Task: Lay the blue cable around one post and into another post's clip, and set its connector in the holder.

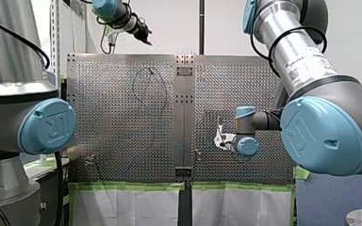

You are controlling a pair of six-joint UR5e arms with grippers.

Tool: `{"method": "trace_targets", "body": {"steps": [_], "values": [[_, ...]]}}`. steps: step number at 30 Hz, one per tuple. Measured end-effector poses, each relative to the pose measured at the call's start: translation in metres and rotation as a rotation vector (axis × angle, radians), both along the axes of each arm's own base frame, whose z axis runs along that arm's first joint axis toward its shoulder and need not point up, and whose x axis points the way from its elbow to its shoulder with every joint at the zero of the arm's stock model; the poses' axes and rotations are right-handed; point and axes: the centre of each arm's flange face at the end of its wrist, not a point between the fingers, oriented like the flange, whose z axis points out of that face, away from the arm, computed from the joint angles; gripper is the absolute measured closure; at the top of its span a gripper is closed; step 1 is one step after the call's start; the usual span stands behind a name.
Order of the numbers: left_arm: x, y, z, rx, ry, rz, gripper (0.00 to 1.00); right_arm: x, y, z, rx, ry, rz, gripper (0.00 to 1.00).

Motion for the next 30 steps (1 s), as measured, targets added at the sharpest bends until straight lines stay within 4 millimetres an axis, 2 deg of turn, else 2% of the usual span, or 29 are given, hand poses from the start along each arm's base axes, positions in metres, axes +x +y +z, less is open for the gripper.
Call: {"method": "trace_targets", "body": {"steps": [5,16,30], "values": [[0.006,-0.015,-0.027,0.007,0.033,-0.035,0.00,0.003,0.002,0.000,0.000,0.000,0.006,0.67],[0.011,-0.051,-0.105,-0.034,0.155,-0.048,0.00,0.003,0.004,-0.001,0.008,0.004,0.007,0.67],[-0.007,-0.089,-0.206,-0.019,0.278,-0.032,0.00,-0.001,0.003,0.000,0.017,0.002,-0.035,0.67]]}}
